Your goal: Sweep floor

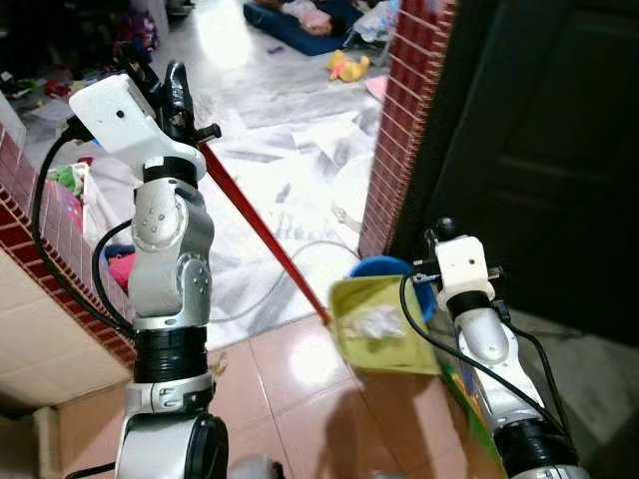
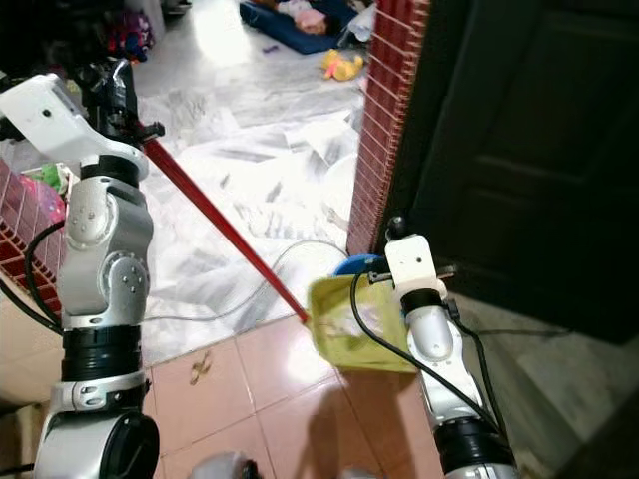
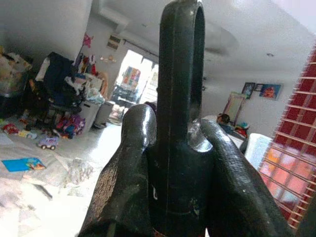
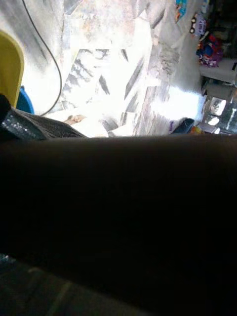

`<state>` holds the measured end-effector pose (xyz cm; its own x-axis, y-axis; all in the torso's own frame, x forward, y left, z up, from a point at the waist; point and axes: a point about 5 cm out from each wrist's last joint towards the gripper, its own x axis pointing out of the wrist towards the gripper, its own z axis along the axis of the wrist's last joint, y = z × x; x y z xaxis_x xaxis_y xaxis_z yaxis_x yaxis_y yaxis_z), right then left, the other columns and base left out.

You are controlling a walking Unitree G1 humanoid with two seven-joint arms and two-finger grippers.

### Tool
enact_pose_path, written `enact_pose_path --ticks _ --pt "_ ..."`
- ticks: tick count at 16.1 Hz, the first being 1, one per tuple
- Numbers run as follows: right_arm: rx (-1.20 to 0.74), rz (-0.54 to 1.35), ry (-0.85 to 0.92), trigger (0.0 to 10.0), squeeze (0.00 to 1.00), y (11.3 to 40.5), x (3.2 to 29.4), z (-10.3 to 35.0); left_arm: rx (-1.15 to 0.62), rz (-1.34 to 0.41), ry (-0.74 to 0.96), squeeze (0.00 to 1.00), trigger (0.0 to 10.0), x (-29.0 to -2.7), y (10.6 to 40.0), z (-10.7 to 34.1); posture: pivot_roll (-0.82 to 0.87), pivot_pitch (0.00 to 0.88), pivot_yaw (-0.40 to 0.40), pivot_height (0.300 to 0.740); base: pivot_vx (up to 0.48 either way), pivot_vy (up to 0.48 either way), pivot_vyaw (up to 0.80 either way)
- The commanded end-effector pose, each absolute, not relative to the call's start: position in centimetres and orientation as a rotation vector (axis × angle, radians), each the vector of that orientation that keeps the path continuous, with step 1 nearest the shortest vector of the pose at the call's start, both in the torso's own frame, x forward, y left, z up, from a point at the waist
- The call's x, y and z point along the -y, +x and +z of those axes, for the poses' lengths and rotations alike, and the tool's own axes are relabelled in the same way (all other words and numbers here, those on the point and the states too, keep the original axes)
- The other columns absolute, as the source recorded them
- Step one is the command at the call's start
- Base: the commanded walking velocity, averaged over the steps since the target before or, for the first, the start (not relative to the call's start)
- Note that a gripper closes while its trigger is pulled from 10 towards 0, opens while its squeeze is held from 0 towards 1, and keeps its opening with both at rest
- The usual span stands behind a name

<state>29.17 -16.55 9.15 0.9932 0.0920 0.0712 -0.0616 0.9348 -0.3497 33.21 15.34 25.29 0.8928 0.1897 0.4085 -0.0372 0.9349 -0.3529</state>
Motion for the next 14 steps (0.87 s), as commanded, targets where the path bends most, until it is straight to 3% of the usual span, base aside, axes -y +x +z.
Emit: enact_pose_path --ticks 1,10,14 --pt "0.142 0.098 -0.345 10.0 0.0 29.6 15.7 10.3 0.53 0.155 -0.329 0.0 10.0 -16.0 33.0 26.8 -0.07 0.0 0.03 0.74 0.48 0.0 0.0" --pt "0.144 0.1 -0.344 10.0 0.0 29.7 15.4 10.2 0.554 0.175 -0.283 0.0 10.0 -15.2 33.4 27.5 -0.07 0.0 0.034 0.74 0.478 0.0 0.0" --pt "0.146 0.097 -0.347 10.0 0.0 29.8 15.5 10.3 0.562 0.167 -0.241 0.0 10.0 -14.2 33.3 27.0 -0.08 0.0 0.033 0.74 0.0 0.0 0.0"
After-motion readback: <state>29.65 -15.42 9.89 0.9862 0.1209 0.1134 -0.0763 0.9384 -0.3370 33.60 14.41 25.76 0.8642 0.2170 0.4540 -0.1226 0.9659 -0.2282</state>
